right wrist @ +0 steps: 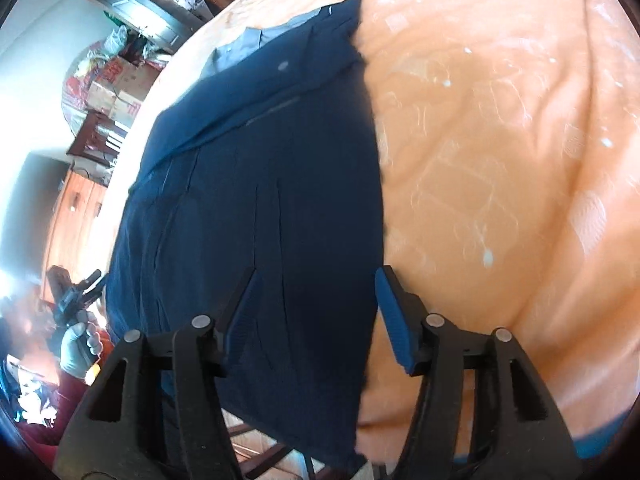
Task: Fold small clothes
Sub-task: 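Grasp the shirt hem with both grippers and lift it toward the collar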
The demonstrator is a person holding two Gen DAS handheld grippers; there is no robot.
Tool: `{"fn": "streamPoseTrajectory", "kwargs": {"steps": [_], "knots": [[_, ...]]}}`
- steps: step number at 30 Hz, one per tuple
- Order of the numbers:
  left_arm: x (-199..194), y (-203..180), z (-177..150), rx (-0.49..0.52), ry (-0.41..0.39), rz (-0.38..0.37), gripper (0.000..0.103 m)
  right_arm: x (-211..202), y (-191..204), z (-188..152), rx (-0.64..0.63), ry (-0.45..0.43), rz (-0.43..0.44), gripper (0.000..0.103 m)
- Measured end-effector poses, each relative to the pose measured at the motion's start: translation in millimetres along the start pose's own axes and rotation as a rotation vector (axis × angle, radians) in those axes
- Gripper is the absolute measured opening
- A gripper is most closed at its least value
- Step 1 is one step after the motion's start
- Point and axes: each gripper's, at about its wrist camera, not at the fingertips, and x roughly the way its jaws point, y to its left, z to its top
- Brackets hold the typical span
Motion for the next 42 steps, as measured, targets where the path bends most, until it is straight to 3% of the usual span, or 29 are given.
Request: {"fn": "streamPoseTrajectory", "kwargs": {"steps": [8,15,17,20,21,23,26,27,29,33,35,42], "knots": [[-5,-8,-42,0.049,0.072,-0.071,0.076,9,14,-33,-0.05,0.112,-0.014,0.063],[-12,-8,-74,0.064,0.149,-0.125,0.075,18,15,-55,-0.031,0.152,0.0,0.063],[-6,-19,-96,0.111,0.277,-0.185,0.072,16,18,-57,-0.043,0.157,0.001,0.063],[2,-43,-159,0.177,0.59,-0.32,0.074,15,15,-61,-0.044,0.163,0.0,0.063],[-5,-52,-173,0.22,0.612,-0.331,0.074,15,13,-62,-0.039,0.164,-0.001,0.063],[-21,-57,-176,0.234,0.55,-0.287,0.073,16,12,-65,-0.031,0.162,-0.002,0.063],[-52,-16,-144,0.05,0.29,-0.25,0.073,22,17,-64,-0.043,0.16,-0.001,0.069],[-59,1,-133,-0.014,0.222,-0.198,0.073,23,20,-65,-0.054,0.16,-0.003,0.072],[-63,9,-121,-0.012,0.175,-0.142,0.073,24,22,-67,-0.071,0.162,-0.008,0.074],[-58,-19,-97,0.104,0.119,-0.14,0.073,21,19,-71,-0.054,0.148,0.003,0.073],[-48,-31,-88,0.141,0.109,-0.101,0.073,20,16,-74,-0.039,0.141,0.011,0.073],[7,-40,-85,0.205,0.21,-0.047,0.071,20,13,-75,-0.033,0.14,0.017,0.073]]}}
